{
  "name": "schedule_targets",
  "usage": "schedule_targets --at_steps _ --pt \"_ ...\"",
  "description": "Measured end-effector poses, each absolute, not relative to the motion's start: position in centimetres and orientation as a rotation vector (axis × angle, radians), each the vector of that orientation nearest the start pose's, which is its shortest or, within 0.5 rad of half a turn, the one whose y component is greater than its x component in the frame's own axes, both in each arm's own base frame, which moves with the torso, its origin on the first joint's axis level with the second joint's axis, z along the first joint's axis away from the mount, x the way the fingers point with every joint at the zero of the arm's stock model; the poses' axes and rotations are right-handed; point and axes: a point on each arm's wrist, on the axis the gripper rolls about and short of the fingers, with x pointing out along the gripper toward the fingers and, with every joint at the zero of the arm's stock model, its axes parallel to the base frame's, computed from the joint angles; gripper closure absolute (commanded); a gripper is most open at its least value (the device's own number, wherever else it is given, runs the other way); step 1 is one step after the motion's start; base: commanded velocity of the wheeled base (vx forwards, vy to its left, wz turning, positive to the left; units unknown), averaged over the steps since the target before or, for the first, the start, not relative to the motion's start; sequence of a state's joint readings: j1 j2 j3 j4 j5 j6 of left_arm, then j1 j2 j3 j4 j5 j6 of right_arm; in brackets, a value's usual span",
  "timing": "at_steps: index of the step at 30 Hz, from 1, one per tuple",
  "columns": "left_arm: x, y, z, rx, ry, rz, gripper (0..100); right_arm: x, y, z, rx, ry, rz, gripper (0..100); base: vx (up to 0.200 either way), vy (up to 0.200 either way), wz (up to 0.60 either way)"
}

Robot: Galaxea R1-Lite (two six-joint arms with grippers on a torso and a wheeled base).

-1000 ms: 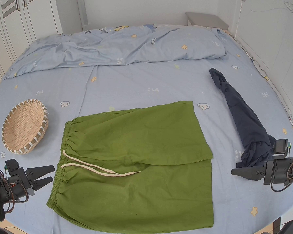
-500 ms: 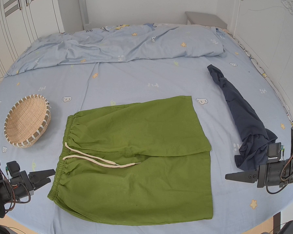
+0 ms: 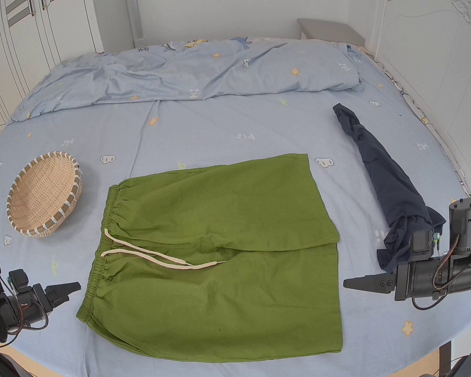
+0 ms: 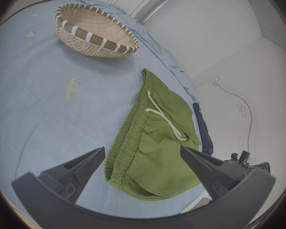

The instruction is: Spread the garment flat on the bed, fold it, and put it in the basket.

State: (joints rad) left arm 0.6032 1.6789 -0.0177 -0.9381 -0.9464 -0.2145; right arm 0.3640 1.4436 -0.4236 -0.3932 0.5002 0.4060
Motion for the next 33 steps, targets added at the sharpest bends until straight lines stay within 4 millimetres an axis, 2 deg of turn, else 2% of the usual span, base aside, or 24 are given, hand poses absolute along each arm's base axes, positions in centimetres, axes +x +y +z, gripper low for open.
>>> schedule_targets --at_steps 15,33 --pt "15.2 8.1 1.5 -0.682 0.698 -0.31 0 18.1 8.4 12.5 0.414 0.832 0.703 0 0.0 0.0 0.0" --pt "15.7 7.7 1.0 -0.693 0.719 -0.344 0 18.1 8.4 12.5 0.413 0.834 0.706 0 0.0 0.0 0.0"
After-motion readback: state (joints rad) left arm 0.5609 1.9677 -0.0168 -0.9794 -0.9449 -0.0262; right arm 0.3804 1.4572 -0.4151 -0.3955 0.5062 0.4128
